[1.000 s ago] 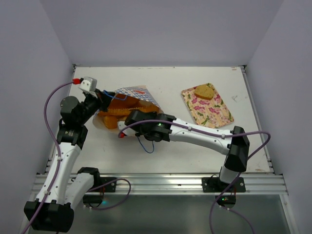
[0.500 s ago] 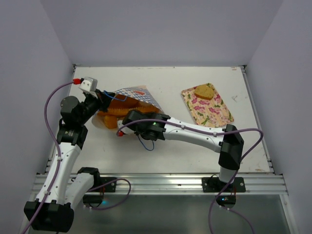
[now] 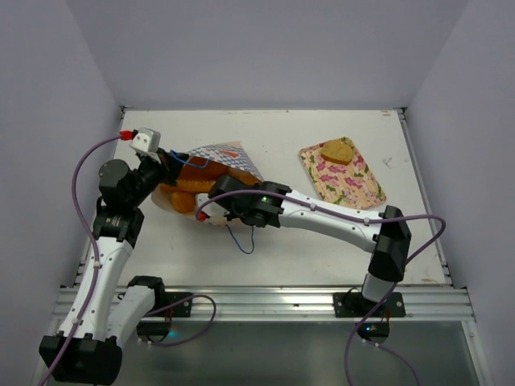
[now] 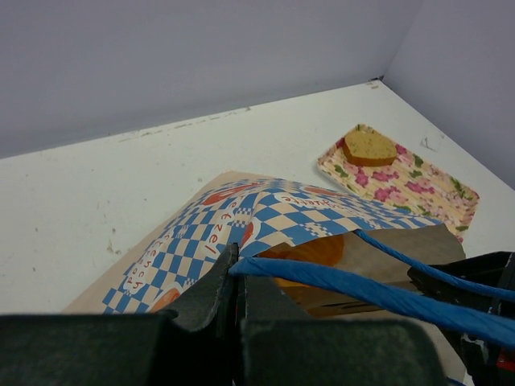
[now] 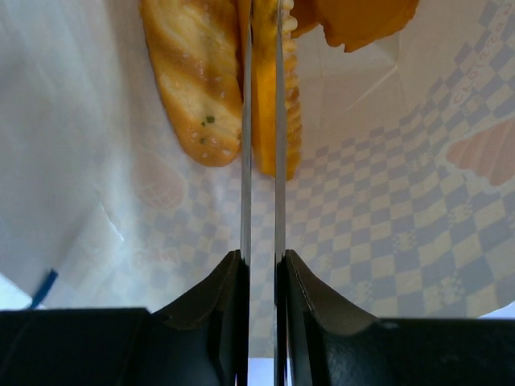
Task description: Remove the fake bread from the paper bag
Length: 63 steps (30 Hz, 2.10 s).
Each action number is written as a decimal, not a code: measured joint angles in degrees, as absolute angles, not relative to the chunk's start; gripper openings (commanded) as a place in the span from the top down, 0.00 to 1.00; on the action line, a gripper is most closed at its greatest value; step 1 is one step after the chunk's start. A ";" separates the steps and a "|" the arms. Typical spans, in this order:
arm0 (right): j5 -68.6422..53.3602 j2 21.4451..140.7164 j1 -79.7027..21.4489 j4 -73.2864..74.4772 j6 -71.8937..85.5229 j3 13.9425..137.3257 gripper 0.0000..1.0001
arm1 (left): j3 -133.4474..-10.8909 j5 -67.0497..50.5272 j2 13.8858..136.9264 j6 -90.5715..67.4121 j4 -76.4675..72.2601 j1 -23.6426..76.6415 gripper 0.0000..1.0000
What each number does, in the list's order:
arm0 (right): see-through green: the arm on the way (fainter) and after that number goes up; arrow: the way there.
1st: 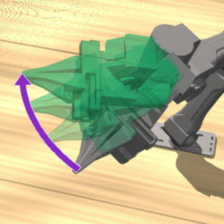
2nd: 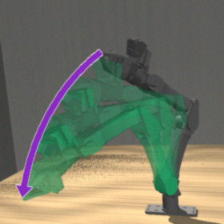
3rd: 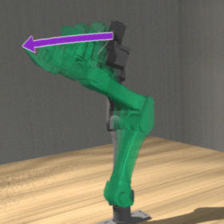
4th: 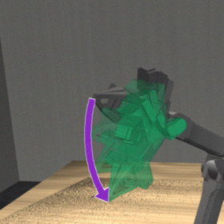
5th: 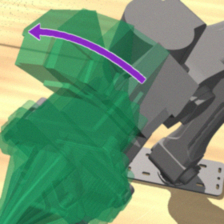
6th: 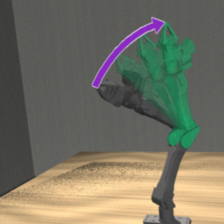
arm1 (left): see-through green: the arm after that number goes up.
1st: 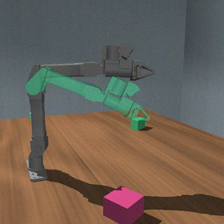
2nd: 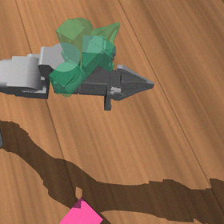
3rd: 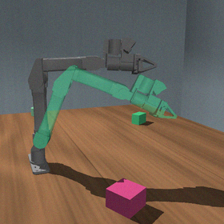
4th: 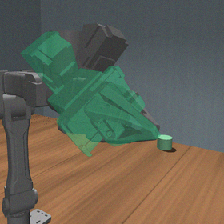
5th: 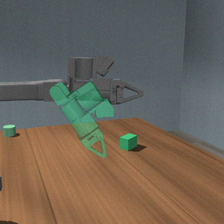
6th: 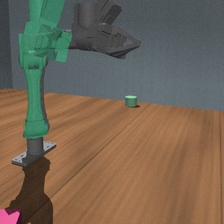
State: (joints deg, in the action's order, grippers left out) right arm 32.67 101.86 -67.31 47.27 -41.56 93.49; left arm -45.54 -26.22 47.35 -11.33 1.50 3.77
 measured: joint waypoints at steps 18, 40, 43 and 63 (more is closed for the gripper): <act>12.86 90.04 -64.45 53.52 -39.72 93.21 1.00 | -45.54 -24.73 47.37 -10.87 1.52 3.77 1.00; 4.49 85.38 -61.19 54.92 -40.10 90.06 1.00 | -45.78 -23.77 47.46 -10.87 2.09 3.77 1.00; 3.92 85.21 -60.60 54.94 -40.10 90.06 1.00 | -45.78 -23.77 47.53 -10.90 2.09 3.77 1.00; 8.58 83.81 -60.31 55.61 -39.97 90.87 0.57 | -46.94 -23.81 48.77 -10.28 2.94 3.77 1.00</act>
State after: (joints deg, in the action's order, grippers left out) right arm 8.58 83.81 -60.31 55.61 -39.97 90.87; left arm -46.94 -23.81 48.77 -10.28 2.94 3.77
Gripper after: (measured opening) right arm 0.434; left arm 0.015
